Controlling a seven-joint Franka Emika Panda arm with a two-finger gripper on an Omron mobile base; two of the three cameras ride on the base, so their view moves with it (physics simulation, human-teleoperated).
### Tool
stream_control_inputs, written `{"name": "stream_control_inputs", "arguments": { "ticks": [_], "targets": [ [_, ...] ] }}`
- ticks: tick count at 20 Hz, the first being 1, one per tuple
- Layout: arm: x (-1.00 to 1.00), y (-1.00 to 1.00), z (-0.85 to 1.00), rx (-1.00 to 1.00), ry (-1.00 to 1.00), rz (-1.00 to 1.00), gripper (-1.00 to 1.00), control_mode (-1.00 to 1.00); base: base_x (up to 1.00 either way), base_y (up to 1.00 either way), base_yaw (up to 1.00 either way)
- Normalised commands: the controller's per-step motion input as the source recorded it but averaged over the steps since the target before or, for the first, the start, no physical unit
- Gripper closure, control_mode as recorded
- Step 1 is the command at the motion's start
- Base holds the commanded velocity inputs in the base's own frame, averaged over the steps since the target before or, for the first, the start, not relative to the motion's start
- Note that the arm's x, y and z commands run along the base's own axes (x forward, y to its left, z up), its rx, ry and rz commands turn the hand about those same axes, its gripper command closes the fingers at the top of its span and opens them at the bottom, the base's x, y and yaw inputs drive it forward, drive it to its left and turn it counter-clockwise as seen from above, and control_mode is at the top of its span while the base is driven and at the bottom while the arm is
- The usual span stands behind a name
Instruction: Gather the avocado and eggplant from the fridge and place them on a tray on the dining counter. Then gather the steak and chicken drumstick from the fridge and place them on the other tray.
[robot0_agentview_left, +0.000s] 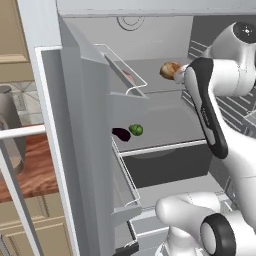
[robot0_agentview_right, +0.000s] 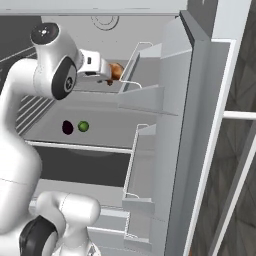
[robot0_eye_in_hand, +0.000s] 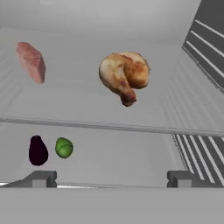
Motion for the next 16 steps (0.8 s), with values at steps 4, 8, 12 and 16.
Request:
{"name": "stream_control_inputs", "arguments": {
  "ticks": [4, 8, 12, 16],
  "targets": [
    [0.42, 0.0, -0.02, -0.03, 0.11, 0.0, -1.0, -1.0, 0.0, 0.0, 0.0],
    [0.39, -0.01, -0.11, -0.01, 0.06, 0.0, -1.0, -1.0, 0.0, 0.0, 0.0],
    [0.34, 0.0, -0.21, -0.02, 0.04, 0.0, -1.0, -1.0, 0.0, 0.0, 0.0],
    [0.22, 0.0, -0.28, -0.02, 0.0, 0.0, -1.0, -1.0, 0.0, 0.0, 0.0]
  ]
}}
